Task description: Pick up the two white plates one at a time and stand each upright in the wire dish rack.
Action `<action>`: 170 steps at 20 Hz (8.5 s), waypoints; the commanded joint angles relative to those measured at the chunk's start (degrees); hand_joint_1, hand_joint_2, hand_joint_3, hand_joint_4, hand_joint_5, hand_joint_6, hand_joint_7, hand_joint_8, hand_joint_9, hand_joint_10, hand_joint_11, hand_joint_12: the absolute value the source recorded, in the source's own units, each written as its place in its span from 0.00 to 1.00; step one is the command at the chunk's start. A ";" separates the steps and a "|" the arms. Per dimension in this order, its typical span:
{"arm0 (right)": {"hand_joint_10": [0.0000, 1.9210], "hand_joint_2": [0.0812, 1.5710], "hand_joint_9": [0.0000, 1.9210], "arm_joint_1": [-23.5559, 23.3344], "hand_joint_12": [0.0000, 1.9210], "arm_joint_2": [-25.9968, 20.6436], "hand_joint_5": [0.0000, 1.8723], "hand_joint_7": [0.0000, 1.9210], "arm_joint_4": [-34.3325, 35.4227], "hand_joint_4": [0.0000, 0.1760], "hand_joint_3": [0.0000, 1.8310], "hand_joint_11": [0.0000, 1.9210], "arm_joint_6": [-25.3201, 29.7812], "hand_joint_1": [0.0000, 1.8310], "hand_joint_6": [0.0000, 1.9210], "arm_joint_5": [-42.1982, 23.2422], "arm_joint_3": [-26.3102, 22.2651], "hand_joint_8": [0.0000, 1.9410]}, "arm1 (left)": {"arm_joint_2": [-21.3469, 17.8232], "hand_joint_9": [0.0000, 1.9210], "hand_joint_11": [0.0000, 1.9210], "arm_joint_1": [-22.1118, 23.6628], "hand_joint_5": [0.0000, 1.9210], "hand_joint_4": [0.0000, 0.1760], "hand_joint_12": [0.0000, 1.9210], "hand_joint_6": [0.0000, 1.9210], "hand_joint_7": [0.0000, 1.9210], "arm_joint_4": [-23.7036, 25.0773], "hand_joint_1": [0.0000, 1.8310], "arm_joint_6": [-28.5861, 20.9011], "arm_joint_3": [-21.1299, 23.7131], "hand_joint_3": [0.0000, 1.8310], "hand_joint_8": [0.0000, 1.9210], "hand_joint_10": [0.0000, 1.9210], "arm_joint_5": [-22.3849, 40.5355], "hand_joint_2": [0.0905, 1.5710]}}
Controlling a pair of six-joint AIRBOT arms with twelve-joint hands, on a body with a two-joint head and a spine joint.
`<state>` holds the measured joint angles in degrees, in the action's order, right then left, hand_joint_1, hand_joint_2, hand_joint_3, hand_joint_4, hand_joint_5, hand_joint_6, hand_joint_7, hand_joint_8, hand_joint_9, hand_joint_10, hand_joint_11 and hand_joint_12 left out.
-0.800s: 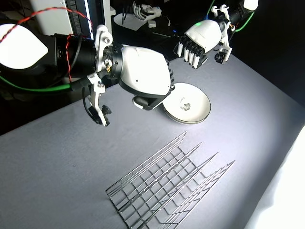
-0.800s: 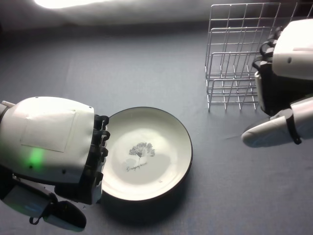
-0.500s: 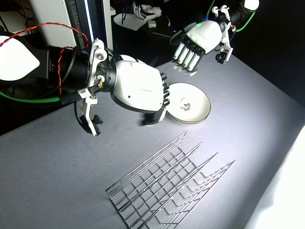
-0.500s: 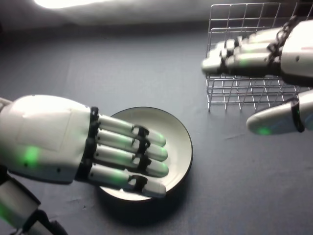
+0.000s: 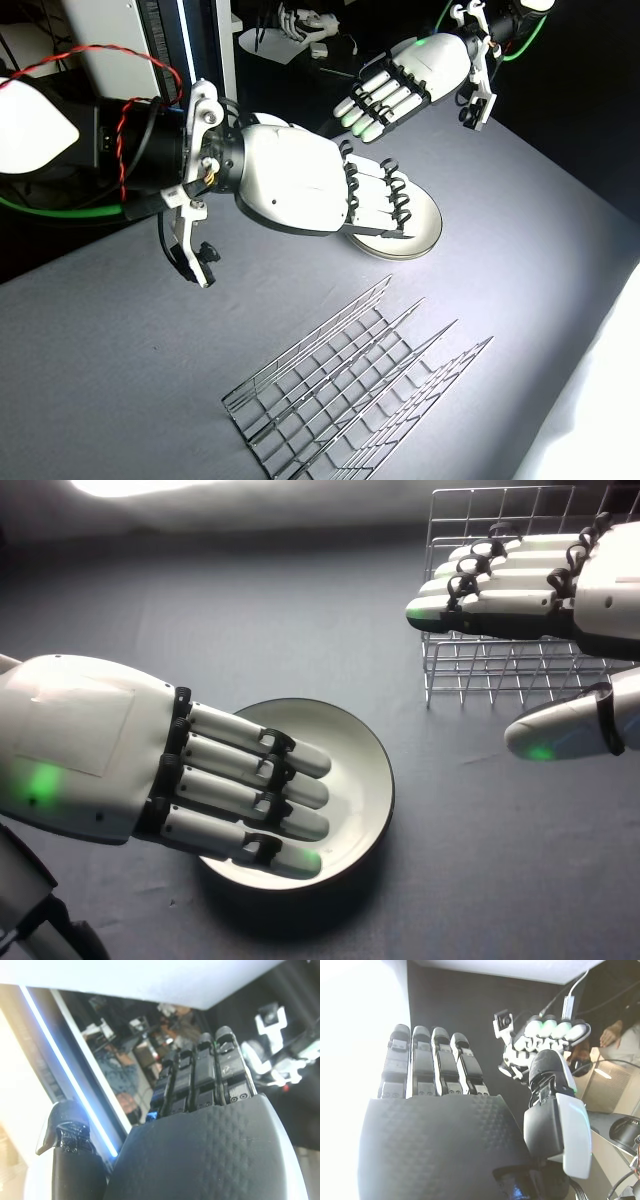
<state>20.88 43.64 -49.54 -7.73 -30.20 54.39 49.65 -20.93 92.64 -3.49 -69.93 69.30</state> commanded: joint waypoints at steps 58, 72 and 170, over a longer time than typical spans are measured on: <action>0.00 0.74 0.00 4.47 0.00 8.89 0.00 0.00 -20.14 0.00 0.00 0.00 -1.50 0.03 0.00 -29.11 15.25 0.00 | 15.25 0.00 0.00 -10.08 0.00 0.00 0.00 0.00 0.00 11.57 0.00 1.92 -24.49 0.00 0.00 0.00 -3.79 0.66; 0.00 0.58 0.00 2.48 0.00 14.32 0.00 0.00 -20.13 0.00 0.00 0.00 -1.48 0.60 0.00 -24.92 18.19 0.00 | 22.81 0.00 0.00 -11.23 0.00 0.00 0.00 0.00 0.00 10.73 0.00 1.92 -21.32 0.00 0.00 0.00 -8.72 0.65; 0.47 0.67 0.54 -13.71 0.80 12.15 0.48 0.55 50.51 0.00 0.00 0.43 0.72 0.82 0.53 3.04 8.60 0.38 | -0.85 0.00 0.00 -0.04 0.00 0.00 0.00 0.00 0.00 -5.59 0.00 -10.36 -15.39 0.00 0.00 0.00 -5.80 0.67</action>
<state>8.05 56.29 -0.40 -7.81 -18.13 62.87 49.15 -21.37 91.57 -13.61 -85.21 61.69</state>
